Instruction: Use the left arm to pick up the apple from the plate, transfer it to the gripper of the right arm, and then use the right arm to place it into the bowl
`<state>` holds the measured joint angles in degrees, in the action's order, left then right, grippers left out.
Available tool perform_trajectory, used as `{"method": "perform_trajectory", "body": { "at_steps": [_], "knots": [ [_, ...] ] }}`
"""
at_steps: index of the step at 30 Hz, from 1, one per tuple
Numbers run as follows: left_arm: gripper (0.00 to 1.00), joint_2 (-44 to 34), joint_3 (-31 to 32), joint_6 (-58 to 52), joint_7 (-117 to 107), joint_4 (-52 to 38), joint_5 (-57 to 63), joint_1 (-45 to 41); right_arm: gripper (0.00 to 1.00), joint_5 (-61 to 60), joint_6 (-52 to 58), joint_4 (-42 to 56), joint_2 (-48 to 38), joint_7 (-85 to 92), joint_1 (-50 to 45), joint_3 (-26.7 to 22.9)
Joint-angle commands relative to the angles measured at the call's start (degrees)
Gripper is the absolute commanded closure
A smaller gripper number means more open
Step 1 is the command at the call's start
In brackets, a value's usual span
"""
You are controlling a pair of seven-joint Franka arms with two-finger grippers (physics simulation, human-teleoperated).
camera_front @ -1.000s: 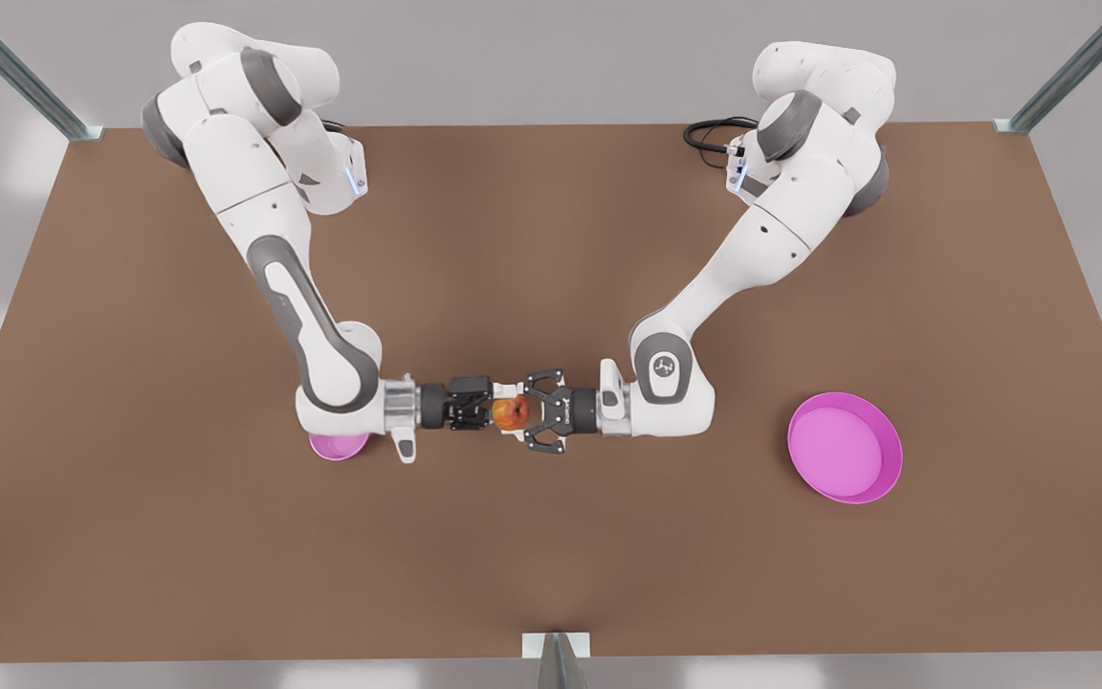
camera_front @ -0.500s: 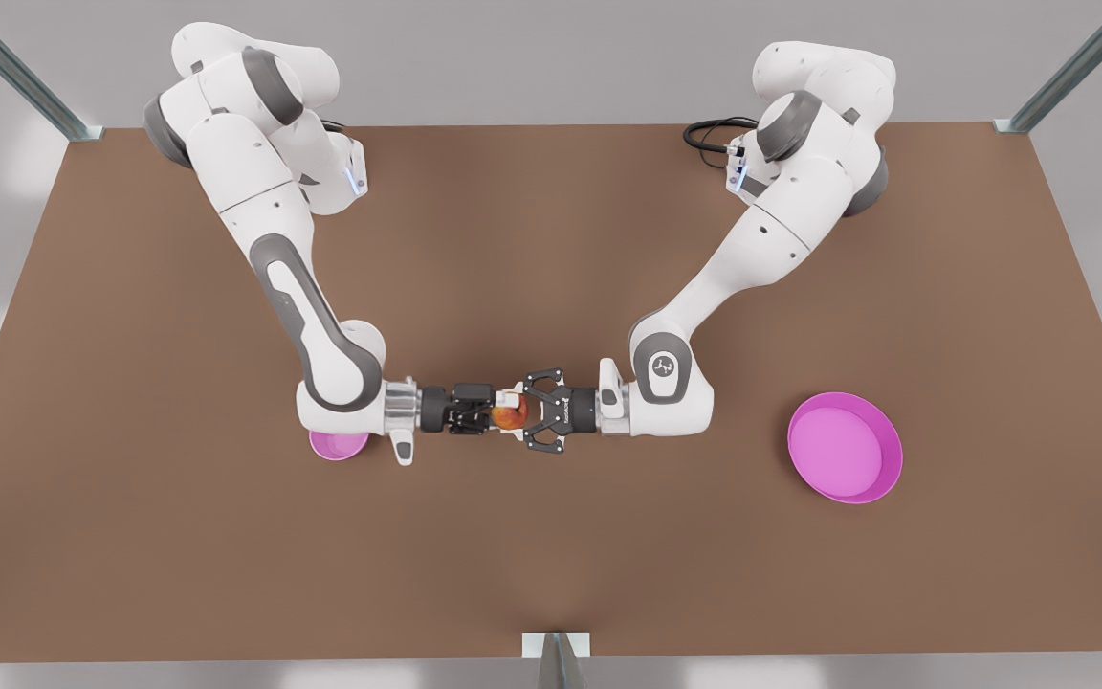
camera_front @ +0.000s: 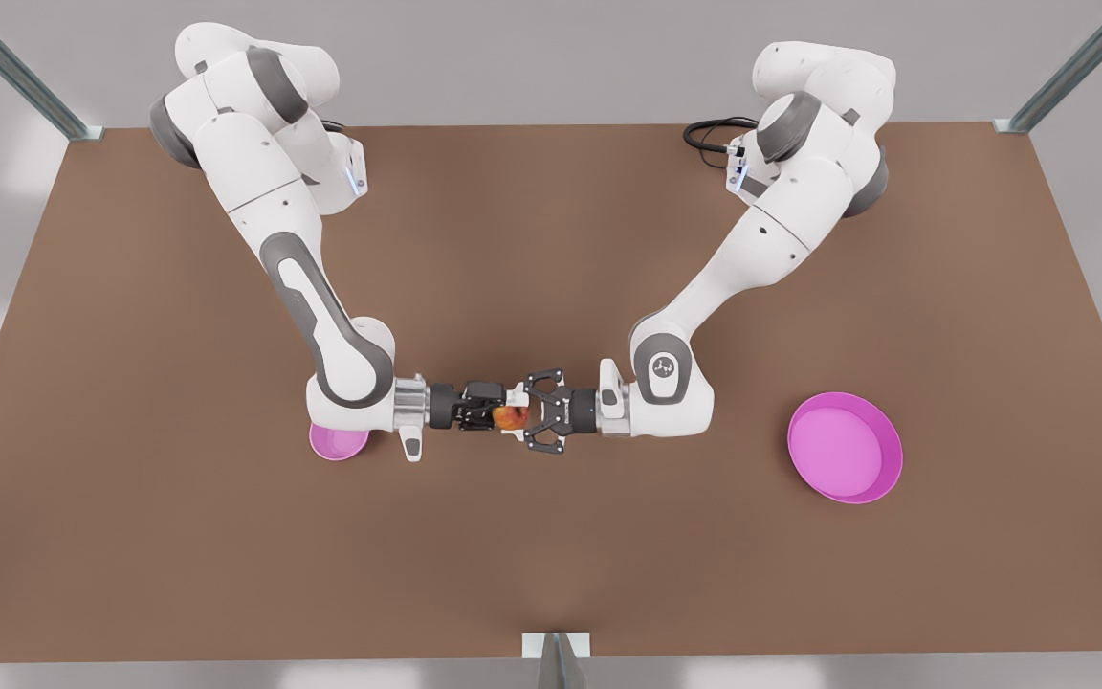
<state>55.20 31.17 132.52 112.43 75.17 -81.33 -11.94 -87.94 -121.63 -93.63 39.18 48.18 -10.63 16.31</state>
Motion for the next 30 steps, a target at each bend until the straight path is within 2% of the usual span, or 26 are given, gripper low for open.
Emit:
{"method": "perform_trajectory", "body": {
  "at_steps": [1, 5, 8, 10, 19, 20, 23, 25, 30],
  "knots": [
    [0.32, -0.09, 0.03, -0.24, 0.16, -0.03, 0.12, -0.01, 0.19, -0.04, -0.10, 0.02, -0.07, -0.46, 0.00, 0.04],
    [0.32, -0.09, 0.03, -0.24, 0.16, 0.06, 0.12, 0.07, 0.27, 0.14, -0.10, 0.02, -0.07, -0.37, 0.09, -0.05],
    [0.32, -0.09, 0.03, -0.24, 0.16, 0.06, 0.12, 0.07, 0.27, 0.23, -0.10, 0.02, -0.07, -0.37, 0.09, -0.05],
    [0.26, -0.09, 0.03, -0.24, 0.16, 0.06, 0.12, 0.07, 0.29, 0.40, -0.10, 0.11, -0.07, -0.37, 0.09, 0.04],
    [0.26, -0.09, 0.03, -0.24, 0.07, 0.06, 0.12, 0.07, 0.31, 0.58, -0.10, 0.11, -0.07, -0.37, 0.09, -0.05],
    [0.25, -0.09, 0.03, -0.24, 0.07, 0.06, 0.12, 0.07, 0.31, 0.58, -0.10, 0.11, -0.07, -0.37, 0.17, -0.05],
    [0.11, -0.18, 0.03, -0.51, -0.28, 0.41, 0.47, 0.60, 0.31, 0.58, -0.10, 0.11, -0.07, -0.37, 0.17, -0.05],
    [0.11, -0.35, -0.06, -1.03, -0.11, 0.85, 0.91, 1.83, 0.31, 0.58, -0.10, 0.11, -0.15, -0.37, 0.17, -0.05],
    [0.11, -3.52, -0.23, -6.83, 4.38, 11.13, 1.61, 9.30, 0.31, 2.34, 0.87, 0.11, -0.15, -0.37, 1.14, -0.75]
  ]
}}
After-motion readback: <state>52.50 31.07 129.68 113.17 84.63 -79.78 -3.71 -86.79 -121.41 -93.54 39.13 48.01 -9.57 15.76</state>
